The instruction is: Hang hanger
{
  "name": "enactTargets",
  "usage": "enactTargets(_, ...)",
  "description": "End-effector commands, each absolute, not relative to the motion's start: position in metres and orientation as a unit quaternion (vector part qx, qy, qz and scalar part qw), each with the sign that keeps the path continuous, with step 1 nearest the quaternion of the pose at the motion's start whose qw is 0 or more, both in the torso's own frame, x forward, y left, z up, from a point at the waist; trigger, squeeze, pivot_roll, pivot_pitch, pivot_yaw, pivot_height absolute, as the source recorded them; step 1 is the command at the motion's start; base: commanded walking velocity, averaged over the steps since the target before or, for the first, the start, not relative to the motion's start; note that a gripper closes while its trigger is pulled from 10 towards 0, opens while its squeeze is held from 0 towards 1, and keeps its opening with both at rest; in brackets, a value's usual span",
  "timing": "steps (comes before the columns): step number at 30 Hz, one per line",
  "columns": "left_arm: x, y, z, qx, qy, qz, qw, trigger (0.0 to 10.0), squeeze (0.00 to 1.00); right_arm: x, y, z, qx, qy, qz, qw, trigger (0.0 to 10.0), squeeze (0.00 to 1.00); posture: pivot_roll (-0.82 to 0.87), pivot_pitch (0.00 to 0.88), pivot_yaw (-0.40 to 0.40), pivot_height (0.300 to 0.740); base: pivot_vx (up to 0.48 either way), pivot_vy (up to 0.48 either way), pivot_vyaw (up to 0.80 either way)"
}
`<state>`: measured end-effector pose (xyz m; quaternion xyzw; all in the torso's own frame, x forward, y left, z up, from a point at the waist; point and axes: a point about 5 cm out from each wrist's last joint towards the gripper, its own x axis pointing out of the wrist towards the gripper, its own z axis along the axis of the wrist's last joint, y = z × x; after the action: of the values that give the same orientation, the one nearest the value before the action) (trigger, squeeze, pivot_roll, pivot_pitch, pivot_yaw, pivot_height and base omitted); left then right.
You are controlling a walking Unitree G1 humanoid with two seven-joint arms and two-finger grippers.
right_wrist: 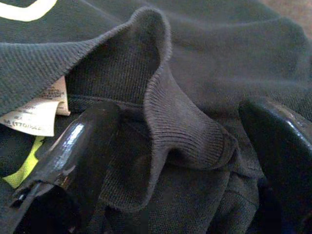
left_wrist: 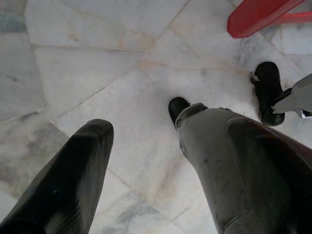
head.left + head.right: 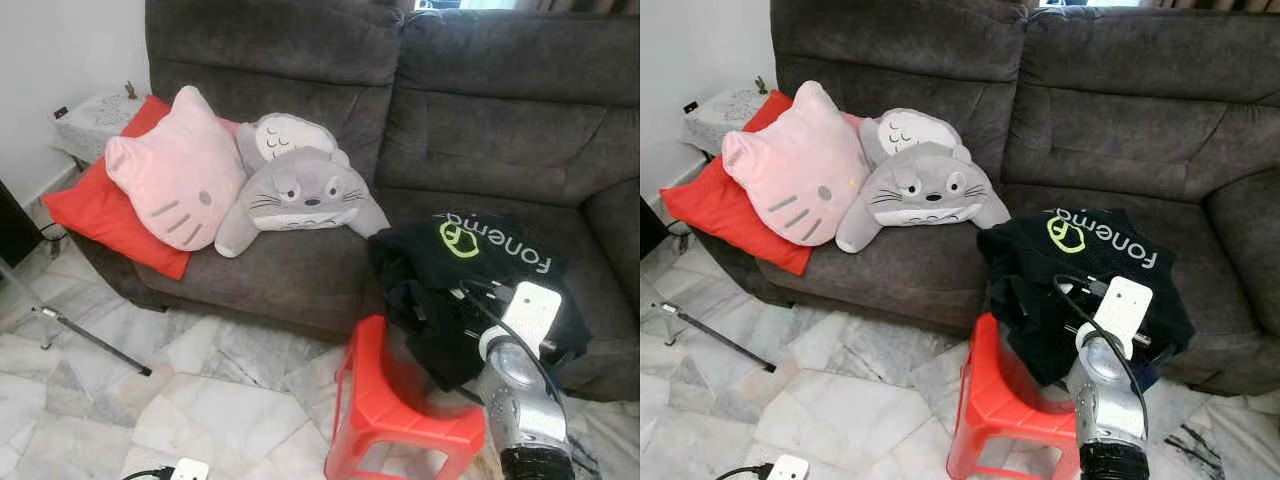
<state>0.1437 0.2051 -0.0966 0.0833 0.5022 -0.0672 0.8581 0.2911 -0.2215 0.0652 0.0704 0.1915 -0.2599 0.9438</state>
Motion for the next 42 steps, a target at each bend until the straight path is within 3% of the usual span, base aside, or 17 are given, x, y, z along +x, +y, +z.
enactTargets(1, 0.139, 0.205, -0.099, 0.085, 0.512, -0.067, 0.852, 10.0, 0.0, 0.292, -0.222, 0.064, 0.079, 0.194, -0.266, 0.941, 10.0, 0.0, -0.18, 0.0, 0.004, 0.74, 0.0, 0.0, 0.0)
enactTargets(13, 0.141, 0.2, -0.099, 0.085, 0.51, -0.071, 0.853, 10.0, 0.0, 0.286, -0.23, 0.059, 0.083, 0.206, -0.301, 0.928, 10.0, 0.0, -0.18, 0.0, 0.011, 0.74, 0.0, 0.0, 0.0)
enactTargets(17, 0.141, 0.203, -0.098, 0.088, 0.509, -0.07, 0.853, 10.0, 0.0, 0.286, -0.23, 0.057, 0.138, 0.202, -0.311, 0.918, 10.0, 0.0, -0.18, 0.0, 0.015, 0.74, 0.0, 0.0, 0.0)
enactTargets(29, 0.138, 0.218, -0.096, 0.092, 0.511, -0.063, 0.852, 10.0, 0.0, 0.291, -0.227, 0.062, 0.156, 0.177, -0.298, 0.925, 10.0, 0.0, -0.18, 0.0, 0.015, 0.74, 0.0, 0.0, 0.0)
enactTargets(40, 0.137, 0.213, -0.098, 0.093, 0.512, -0.066, 0.851, 10.0, 0.0, 0.294, -0.223, 0.062, 0.158, 0.177, -0.283, 0.929, 10.0, 0.0, -0.18, 0.0, 0.013, 0.74, 0.0, 0.0, 0.0)
enactTargets(41, 0.137, 0.211, -0.098, 0.093, 0.512, -0.067, 0.851, 10.0, 0.0, 0.293, -0.222, 0.06, 0.159, 0.181, -0.283, 0.928, 3.9, 0.0, -0.18, 0.0, 0.013, 0.74, 0.0, 0.0, 0.0)
enactTargets(42, 0.138, 0.21, -0.098, 0.093, 0.512, -0.068, 0.851, 10.0, 0.0, 0.293, -0.222, 0.059, 0.159, 0.184, -0.284, 0.928, 0.0, 0.0, -0.18, 0.0, 0.013, 0.74, 0.0, 0.0, 0.0)
